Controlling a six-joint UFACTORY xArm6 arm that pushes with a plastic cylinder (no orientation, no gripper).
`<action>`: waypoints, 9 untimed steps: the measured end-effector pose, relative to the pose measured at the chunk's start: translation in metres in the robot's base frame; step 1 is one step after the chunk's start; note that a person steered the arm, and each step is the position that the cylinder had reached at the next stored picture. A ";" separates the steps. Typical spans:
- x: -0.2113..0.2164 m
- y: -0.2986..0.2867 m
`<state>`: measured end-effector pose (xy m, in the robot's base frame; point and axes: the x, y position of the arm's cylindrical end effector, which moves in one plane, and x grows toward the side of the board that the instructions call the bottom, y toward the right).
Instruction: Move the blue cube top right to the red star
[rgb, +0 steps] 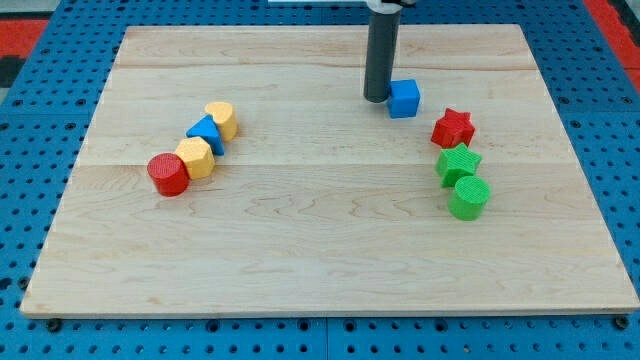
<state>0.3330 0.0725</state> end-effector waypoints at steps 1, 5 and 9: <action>0.000 0.008; 0.013 0.032; 0.012 0.049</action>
<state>0.3451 0.1215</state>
